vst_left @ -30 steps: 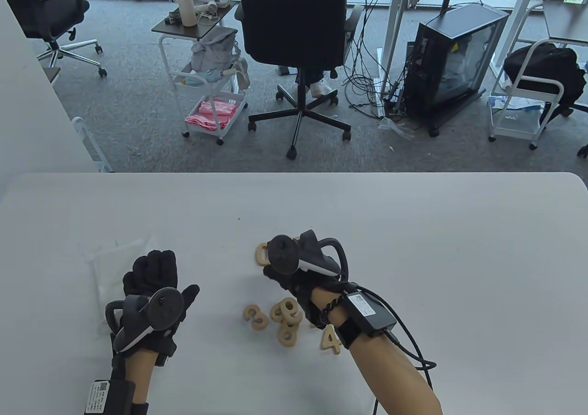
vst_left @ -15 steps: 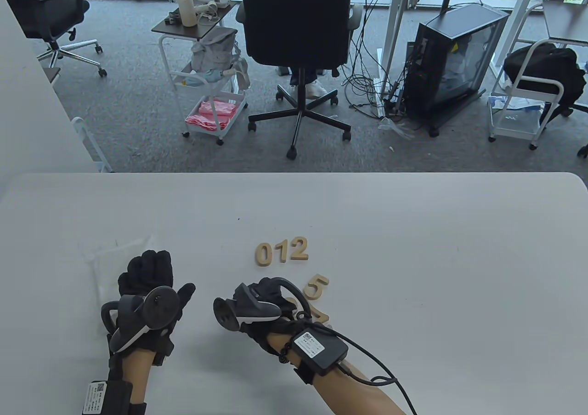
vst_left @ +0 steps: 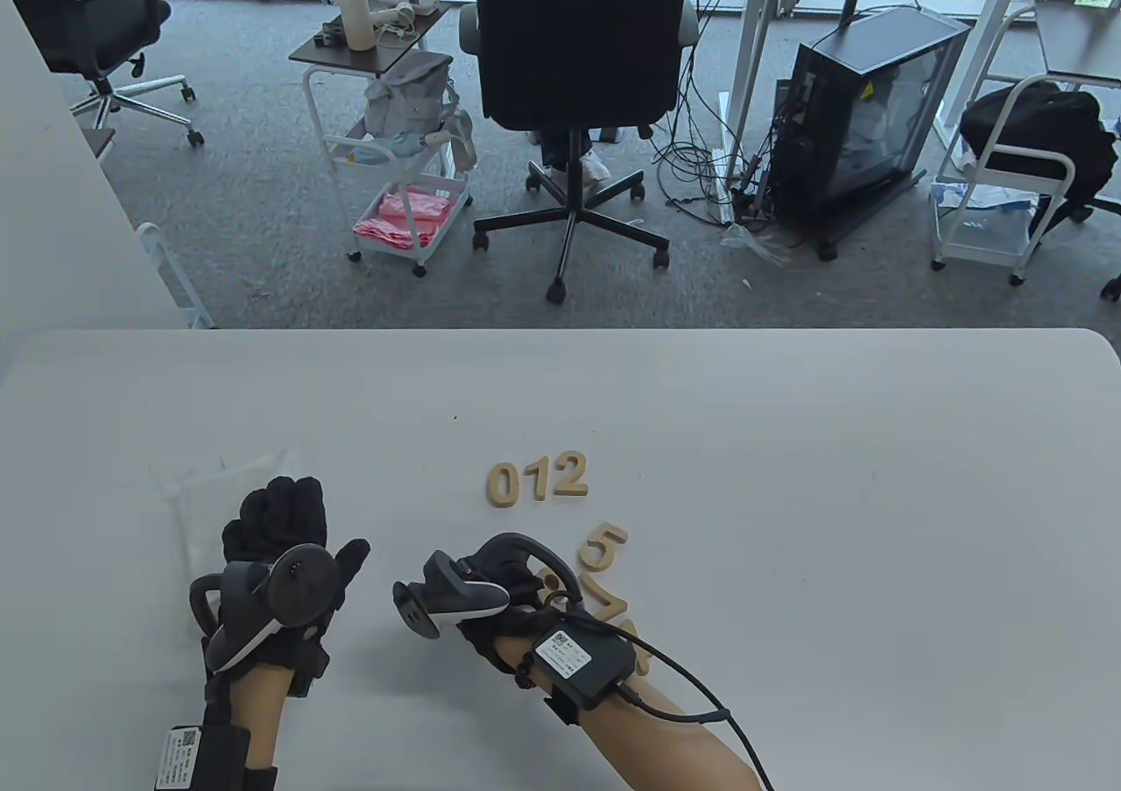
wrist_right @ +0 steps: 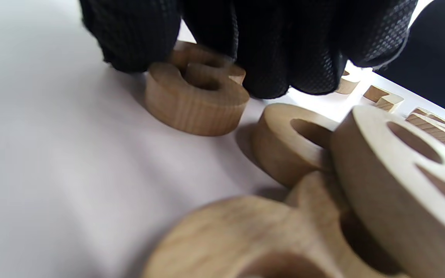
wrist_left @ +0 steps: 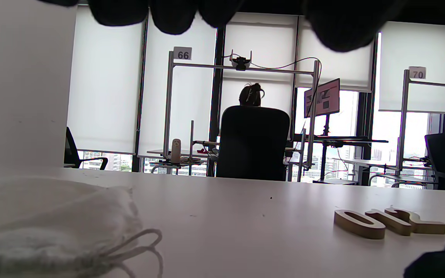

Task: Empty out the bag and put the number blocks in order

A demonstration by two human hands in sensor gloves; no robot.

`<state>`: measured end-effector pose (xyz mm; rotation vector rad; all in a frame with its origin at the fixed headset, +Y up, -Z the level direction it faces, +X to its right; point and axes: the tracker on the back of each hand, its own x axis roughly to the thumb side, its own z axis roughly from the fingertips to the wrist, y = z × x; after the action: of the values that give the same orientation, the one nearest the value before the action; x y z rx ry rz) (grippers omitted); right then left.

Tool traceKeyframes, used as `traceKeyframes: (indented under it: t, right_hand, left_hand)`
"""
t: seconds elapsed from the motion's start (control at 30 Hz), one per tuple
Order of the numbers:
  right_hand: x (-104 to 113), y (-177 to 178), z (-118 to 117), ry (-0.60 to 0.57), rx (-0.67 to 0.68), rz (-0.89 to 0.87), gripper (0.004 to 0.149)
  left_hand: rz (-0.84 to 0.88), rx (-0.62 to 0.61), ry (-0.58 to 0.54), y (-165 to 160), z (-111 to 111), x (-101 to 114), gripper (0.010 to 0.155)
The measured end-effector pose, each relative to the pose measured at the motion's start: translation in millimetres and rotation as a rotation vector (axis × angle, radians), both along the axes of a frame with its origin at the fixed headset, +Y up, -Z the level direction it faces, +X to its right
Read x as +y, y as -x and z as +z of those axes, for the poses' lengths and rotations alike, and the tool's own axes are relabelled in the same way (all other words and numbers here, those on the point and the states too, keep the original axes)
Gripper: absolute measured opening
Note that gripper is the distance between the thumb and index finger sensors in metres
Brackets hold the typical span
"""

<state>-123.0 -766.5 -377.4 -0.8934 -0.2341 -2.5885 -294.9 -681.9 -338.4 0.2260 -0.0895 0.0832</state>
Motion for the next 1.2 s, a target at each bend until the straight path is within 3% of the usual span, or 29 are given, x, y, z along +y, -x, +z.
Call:
traceKeyframes:
  t: [0.3,0.53,0.8,1.07,1.2]
  right_hand:
    - [-0.7,0.3,-3.3,-0.011,0.005,-0.041,0.057]
    - [34.9,-27.9,0.1,0.067,-0.084,-0.336,0.060]
    - [76.6,-94.6,8.0,0.159,-0.191,-0.737,0.056]
    - [70.4,-161.7,2.6,0.180,-0.290,-1.103,0.058]
    - [67.7,-182.0,0.5,0.183,-0.331,-1.163,0.064]
  left_hand:
    - [0.000,0.003,-0.001,1.1,0.2,-0.1,0.087]
    - [0.008,0.007,-0.004,3.4,0.9,0.4,0.087]
    - [0.005,0.003,-0.009,2.9,1.8,0.2,0.087]
    - [0.015,-0.006,-0.025,2.8,2.8,2.3,0.087]
    - [0.017,-0.008,-0.034,2.5,3.6,3.5,0.087]
